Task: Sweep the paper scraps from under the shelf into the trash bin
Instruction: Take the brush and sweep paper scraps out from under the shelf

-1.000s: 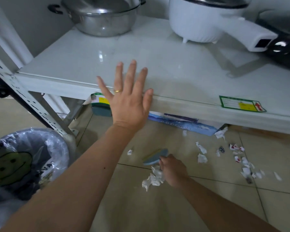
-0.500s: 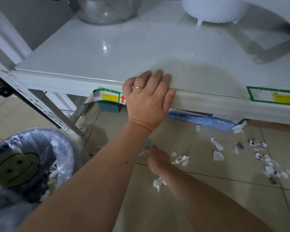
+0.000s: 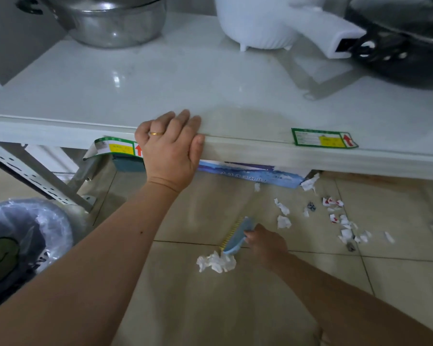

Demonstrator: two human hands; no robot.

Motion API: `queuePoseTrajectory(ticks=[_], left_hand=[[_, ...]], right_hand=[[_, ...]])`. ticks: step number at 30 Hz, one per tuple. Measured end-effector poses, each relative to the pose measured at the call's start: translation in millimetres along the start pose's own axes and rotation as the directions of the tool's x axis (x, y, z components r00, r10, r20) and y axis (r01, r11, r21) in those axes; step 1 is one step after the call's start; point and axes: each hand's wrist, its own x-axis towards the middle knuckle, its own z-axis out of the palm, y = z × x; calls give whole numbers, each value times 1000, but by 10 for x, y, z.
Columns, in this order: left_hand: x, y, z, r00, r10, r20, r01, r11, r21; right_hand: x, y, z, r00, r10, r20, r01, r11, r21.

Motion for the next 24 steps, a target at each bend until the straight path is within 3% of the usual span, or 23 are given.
queuePoseTrajectory(ticks=[4, 7, 10, 16, 24], left_hand=[[8, 39, -81, 999, -24, 42, 24, 1000, -6], [22, 143, -131, 993, -100, 68, 102, 995, -19], [33, 338, -150, 991, -101, 93, 105, 994, -38], [39, 797, -23, 996, 47, 79, -39, 994, -98], [68, 1275, 128, 999, 28, -16, -30, 993, -112]], right_hand=[[-144, -132, -8, 981, -195, 18, 192, 977, 93], [-147, -314, 106, 957, -283, 59, 268, 946, 182], [-142, -363, 160, 937, -321, 136, 299, 941, 159], [-7, 173, 141, 964, -228, 140, 215, 971, 100], [77, 1191, 72, 991, -5, 134, -14, 990, 143]])
